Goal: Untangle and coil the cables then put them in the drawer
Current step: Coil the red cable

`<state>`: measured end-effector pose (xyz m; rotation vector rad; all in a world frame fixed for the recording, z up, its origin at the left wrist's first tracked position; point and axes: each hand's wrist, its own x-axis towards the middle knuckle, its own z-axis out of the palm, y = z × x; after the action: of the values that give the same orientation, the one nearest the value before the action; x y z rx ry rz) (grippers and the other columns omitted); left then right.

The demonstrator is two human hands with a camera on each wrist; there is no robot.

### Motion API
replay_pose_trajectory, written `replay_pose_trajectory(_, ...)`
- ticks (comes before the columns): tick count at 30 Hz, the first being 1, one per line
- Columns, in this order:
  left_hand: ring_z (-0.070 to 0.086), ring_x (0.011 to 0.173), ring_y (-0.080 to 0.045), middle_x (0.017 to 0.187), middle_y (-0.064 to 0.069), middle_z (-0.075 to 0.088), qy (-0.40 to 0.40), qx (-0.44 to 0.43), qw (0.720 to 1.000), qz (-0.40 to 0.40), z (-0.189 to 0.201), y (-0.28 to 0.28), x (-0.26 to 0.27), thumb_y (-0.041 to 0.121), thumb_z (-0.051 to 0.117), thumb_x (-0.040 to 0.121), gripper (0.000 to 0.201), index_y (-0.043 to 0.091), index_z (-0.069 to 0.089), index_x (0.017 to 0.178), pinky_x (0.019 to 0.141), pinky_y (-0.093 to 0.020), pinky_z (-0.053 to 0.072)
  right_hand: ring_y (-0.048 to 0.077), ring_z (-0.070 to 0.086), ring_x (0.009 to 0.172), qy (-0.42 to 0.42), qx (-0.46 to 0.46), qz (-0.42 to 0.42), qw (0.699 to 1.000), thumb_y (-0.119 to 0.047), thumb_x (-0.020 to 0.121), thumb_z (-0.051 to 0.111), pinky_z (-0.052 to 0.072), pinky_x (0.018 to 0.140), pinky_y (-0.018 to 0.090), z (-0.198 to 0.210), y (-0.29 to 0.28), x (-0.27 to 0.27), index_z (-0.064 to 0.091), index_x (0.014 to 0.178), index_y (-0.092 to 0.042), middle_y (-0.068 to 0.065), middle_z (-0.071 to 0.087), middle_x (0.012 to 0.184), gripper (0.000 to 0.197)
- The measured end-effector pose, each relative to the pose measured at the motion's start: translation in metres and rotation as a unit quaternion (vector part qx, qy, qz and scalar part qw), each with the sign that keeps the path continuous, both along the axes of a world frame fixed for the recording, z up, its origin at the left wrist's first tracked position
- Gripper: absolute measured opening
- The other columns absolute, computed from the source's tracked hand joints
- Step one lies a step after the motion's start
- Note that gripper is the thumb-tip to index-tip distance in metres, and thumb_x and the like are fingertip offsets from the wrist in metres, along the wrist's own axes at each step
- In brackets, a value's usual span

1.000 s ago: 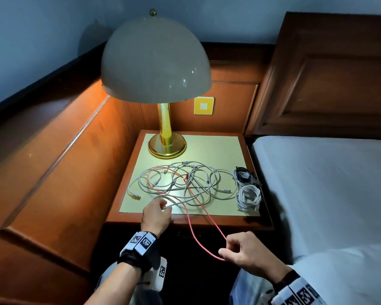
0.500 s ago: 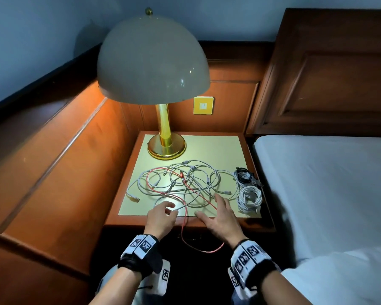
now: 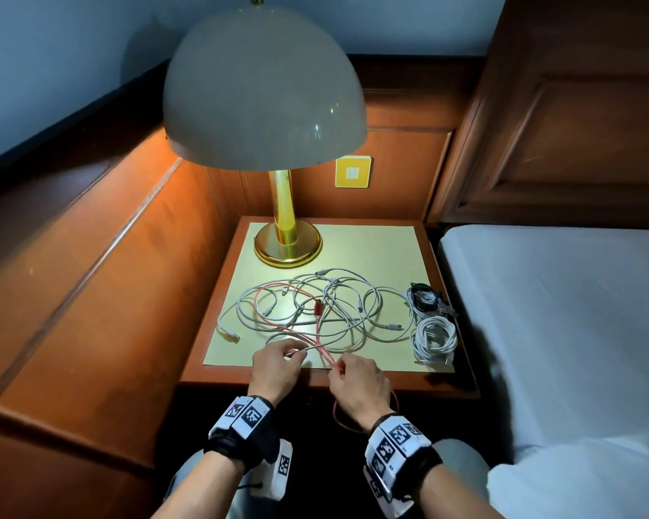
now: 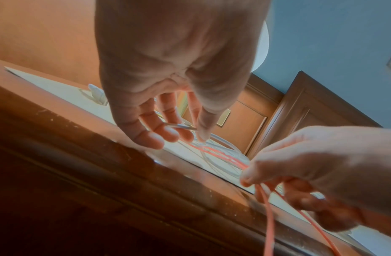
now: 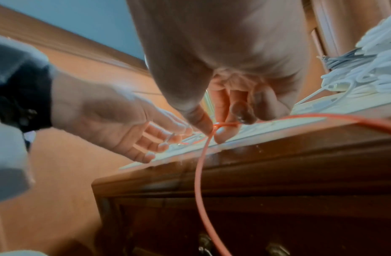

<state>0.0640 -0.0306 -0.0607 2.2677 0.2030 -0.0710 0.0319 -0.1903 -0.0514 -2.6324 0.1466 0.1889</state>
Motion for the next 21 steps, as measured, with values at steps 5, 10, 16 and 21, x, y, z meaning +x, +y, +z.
replay_pose_trajectory(5, 0.068, 0.097, -0.011, 0.098, 0.005, 0.077, -0.007, -0.005, 1.0, 0.02, -0.005, -0.002, 0.004, 0.024, 0.072, 0.089, 0.012, 0.022, 0.08, 0.097, 0.085, -0.016, 0.041, 0.022, 0.066, 0.082, -0.014, 0.081, 0.018, 0.996, -0.031, 0.091, 0.055, 0.051, 0.07, 0.033, 0.009, -0.025, -0.019, 0.068, 0.09, -0.016, -0.002, 0.072, 0.083, 0.019)
replay_pose_trajectory(10, 0.067, 0.09, -0.009, 0.093, 0.002, 0.077, -0.019, -0.014, 0.999, 0.028, -0.005, -0.004, 0.003, 0.021, 0.072, 0.089, 0.009, 0.02, 0.08, 0.094, 0.082, -0.016, 0.041, 0.017, 0.066, 0.077, -0.014, 0.168, 0.01, 0.986, -0.03, 0.082, 0.06, 0.054, 0.077, 0.033, 0.009, -0.05, -0.025, 0.074, 0.086, -0.02, -0.004, 0.072, 0.072, 0.018)
replay_pose_trajectory(16, 0.069, 0.096, -0.019, 0.092, -0.004, 0.076, 0.004, 0.001, 1.0, 0.009, -0.001, -0.004, -0.001, 0.02, 0.071, 0.088, 0.016, 0.021, 0.077, 0.102, 0.09, -0.027, 0.051, 0.018, 0.066, 0.079, 0.03, 0.162, 0.025, 0.986, -0.014, 0.079, 0.063, 0.051, 0.076, 0.027, 0.008, -0.062, -0.025, 0.073, 0.095, -0.02, -0.003, 0.073, 0.078, 0.02)
replay_pose_trajectory(21, 0.066, 0.105, -0.022, 0.109, -0.008, 0.073, 0.04, 0.021, 0.999, -0.006, 0.002, -0.009, -0.002, 0.022, 0.067, 0.088, 0.046, 0.024, 0.061, 0.133, 0.095, -0.032, 0.049, 0.02, 0.061, 0.085, 0.096, 0.17, 0.042, 0.98, -0.004, 0.083, 0.055, 0.048, 0.077, 0.026, 0.008, -0.045, -0.007, 0.06, 0.112, -0.015, 0.004, 0.068, 0.096, 0.031)
